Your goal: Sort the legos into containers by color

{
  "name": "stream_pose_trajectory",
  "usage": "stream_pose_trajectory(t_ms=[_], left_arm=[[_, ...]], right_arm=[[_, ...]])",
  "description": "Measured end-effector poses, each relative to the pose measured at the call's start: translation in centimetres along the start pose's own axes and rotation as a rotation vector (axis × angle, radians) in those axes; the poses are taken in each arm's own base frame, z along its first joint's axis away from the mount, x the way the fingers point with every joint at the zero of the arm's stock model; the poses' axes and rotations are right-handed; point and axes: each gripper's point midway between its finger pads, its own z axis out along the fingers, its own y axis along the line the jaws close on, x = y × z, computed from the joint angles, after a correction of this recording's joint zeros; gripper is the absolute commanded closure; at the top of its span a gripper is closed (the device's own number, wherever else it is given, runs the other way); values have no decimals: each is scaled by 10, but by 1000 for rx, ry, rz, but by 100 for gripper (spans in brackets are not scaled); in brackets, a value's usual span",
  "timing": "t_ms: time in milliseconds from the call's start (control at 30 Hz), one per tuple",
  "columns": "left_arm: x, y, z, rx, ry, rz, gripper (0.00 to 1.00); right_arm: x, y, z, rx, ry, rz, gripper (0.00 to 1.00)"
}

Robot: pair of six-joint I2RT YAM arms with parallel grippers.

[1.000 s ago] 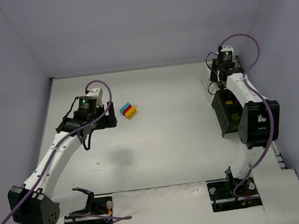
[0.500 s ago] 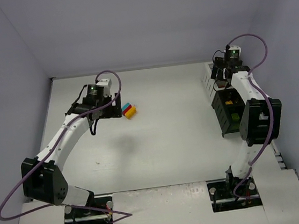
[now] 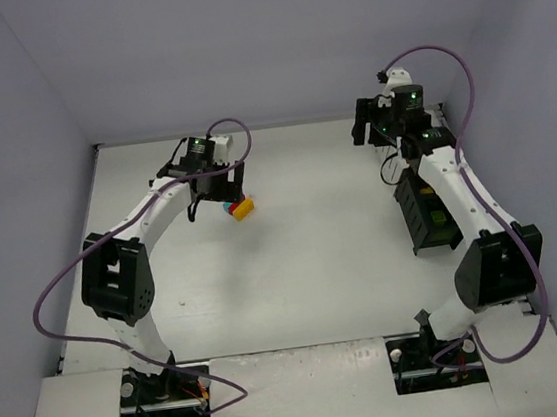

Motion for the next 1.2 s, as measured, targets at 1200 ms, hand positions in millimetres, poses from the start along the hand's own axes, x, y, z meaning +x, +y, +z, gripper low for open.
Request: stream_pose_trajectory(t_ms=[1200], left_arm=[[14, 15, 93, -478, 91, -885, 19]], right_arm=[[103, 55, -34, -230, 175, -8, 29]])
